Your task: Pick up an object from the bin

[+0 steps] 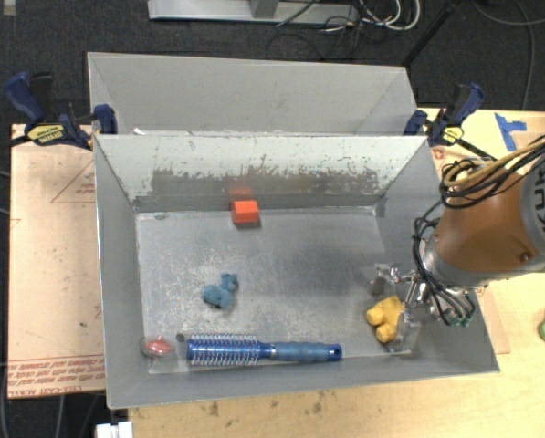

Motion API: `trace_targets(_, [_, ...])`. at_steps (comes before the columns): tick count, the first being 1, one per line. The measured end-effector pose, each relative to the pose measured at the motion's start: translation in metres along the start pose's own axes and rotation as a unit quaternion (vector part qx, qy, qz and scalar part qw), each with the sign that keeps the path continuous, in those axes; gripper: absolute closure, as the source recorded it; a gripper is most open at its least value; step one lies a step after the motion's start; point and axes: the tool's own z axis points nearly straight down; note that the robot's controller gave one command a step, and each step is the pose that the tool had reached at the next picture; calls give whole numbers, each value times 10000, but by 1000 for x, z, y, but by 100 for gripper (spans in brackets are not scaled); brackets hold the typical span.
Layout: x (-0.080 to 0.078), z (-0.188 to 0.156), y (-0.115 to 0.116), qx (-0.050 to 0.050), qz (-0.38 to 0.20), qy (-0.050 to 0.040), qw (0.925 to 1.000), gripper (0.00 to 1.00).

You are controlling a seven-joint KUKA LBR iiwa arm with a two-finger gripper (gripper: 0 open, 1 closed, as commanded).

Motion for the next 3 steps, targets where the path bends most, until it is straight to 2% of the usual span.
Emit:
trace_targets(1, [0,-1,4,-26,-16,4,10000,100])
trace_targets(2, [9,-109,-16,5,-3384,-9,9410,100])
trace_targets(3, [-12,-176,-20,21,-3497,-32,9369,100])
